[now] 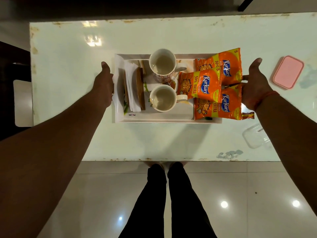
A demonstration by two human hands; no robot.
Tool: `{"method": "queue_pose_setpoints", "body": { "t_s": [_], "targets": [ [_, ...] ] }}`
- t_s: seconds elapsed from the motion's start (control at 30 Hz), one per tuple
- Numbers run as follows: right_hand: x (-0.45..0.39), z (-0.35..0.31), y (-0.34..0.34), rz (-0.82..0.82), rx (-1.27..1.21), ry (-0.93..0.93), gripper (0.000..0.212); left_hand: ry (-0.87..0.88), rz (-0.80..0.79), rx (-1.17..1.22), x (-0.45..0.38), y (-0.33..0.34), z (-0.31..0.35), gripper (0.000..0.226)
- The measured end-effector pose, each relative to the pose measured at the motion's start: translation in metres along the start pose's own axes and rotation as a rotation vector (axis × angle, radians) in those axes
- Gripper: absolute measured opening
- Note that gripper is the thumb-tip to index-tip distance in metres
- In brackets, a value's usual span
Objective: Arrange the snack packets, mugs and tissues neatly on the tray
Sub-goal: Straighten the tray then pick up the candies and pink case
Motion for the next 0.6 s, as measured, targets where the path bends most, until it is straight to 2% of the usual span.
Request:
{"method": "queue_pose_setpoints", "body": {
  "t_s": [0.07, 0.1, 0.13, 0.17, 0.2, 0.3, 0.37, 0.47, 0.6],
  "targets": [
    [0.004, -0.005, 0.001, 0.015, 0.132, -0.042, 0.067, 0.03, 0.082, -0.085, -0.002, -0.004, 0.005, 0.07],
    [0.007, -0.008, 0.002, 0.036, 0.242, -0.068, 0.067, 0.077, 0.152, -0.205, -0.003, -0.008, 0.01, 0.063],
    [0.007, -0.011, 0.0, 0.084, 0.358, -0.097, 0.07, 0.171, 0.234, -0.366, -0.002, -0.01, 0.019, 0.056],
    [0.008, -0.015, -0.004, 0.165, 0.467, -0.139, 0.075, 0.321, 0.282, -0.604, 0.005, -0.004, 0.03, 0.055],
    [0.012, -0.019, -0.007, 0.245, 0.558, -0.187, 0.078, 0.466, 0.302, -0.736, 0.015, 0.005, 0.037, 0.055],
    [0.041, -0.029, 0.005, 0.379, 0.822, -0.456, 0.075, 0.812, 0.347, -0.854, 0.055, 0.03, 0.046, 0.06],
    [0.066, -0.032, 0.025, 0.422, 1.049, -0.651, 0.074, 0.971, 0.325, -1.031, 0.077, 0.058, 0.041, 0.064],
    [0.087, -0.024, 0.055, 0.348, 1.217, -0.781, 0.08, 1.064, 0.238, -1.214, 0.1, 0.09, 0.029, 0.071],
    [0.096, -0.01, 0.073, 0.256, 1.328, -0.791, 0.086, 1.17, 0.2, -1.332, 0.124, 0.122, 0.018, 0.073]
  ]
}}
Point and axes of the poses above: each hand's wrist, its own x-axis away from the middle knuckle, its own y-axis out of the palm, z = x × y, the point moved 8 cm from there along -x, towards the middle knuckle, and after that the axes turned 2 degrees about -y, right-handed, at the moved point
